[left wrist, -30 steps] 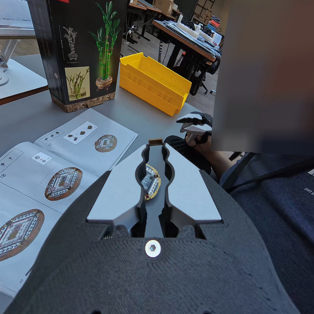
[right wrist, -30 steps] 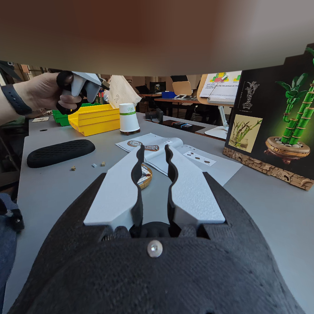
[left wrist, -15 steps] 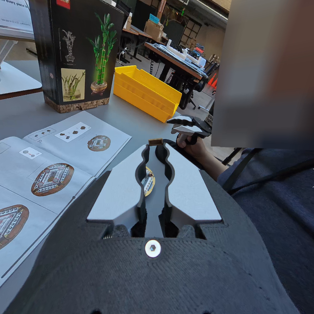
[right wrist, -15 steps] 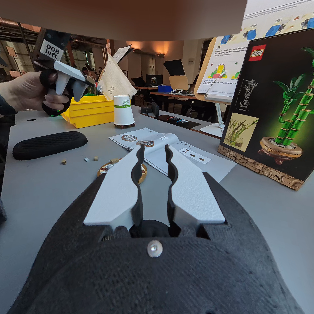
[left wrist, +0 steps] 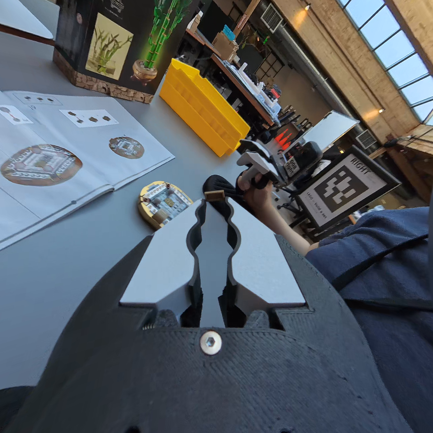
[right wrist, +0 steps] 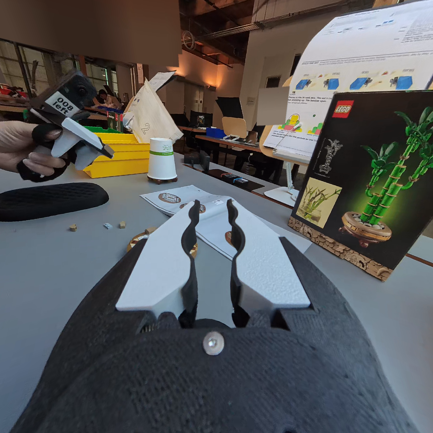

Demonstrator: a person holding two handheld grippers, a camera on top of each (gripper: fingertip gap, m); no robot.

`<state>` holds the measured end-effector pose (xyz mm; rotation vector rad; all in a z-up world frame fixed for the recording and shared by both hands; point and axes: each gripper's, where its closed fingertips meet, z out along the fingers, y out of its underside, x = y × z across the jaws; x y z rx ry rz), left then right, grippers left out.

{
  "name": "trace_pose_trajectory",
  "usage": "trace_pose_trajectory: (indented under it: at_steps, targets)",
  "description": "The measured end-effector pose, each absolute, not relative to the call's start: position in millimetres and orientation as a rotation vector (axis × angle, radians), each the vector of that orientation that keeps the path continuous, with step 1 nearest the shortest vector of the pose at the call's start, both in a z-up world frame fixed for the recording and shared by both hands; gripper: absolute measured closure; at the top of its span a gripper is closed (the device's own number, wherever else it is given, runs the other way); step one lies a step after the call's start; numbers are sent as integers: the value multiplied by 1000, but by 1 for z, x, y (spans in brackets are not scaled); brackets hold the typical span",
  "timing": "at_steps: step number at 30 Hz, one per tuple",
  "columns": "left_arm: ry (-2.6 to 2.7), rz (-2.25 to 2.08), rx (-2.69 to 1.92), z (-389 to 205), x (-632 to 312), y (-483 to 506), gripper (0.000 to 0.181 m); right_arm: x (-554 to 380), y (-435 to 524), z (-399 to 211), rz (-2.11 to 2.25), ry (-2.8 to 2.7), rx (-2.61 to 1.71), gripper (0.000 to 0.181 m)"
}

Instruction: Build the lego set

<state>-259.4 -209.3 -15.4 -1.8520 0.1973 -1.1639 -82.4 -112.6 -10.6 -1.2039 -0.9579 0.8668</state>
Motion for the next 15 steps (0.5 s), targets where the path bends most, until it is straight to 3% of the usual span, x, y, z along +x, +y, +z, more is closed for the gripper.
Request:
trace_pose_trajectory:
  at_steps: [15]
  targets:
    - [204,-1758,-1539,15,-202,-283,167,-193,-284,29,898,-1534,-934,159]
